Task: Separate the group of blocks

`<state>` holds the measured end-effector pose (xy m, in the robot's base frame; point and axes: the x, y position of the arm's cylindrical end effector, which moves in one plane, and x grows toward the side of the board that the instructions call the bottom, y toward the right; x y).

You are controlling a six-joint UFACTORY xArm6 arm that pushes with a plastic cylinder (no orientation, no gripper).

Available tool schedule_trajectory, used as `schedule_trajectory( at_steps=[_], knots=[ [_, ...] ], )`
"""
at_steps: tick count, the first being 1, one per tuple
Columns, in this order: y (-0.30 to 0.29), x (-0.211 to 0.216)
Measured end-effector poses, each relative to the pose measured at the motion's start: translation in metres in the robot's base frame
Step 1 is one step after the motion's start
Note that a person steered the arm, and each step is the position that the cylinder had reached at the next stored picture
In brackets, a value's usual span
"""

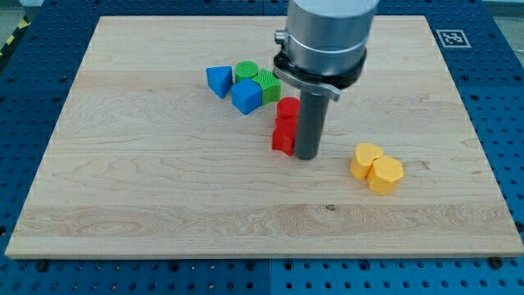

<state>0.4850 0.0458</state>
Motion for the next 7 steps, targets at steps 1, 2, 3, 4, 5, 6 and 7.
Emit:
schedule_trajectory(
  at_steps=[1, 2, 3, 4, 5, 6, 7],
  knots=[
    [-0.012, -0.012],
    [-0.023, -0.014],
    [-0.023, -0.024],
    [-0.023, -0.047],
    [-0.023, -0.079],
    [-0.028, -0.107],
    [-0.065, -0.128]
  ],
)
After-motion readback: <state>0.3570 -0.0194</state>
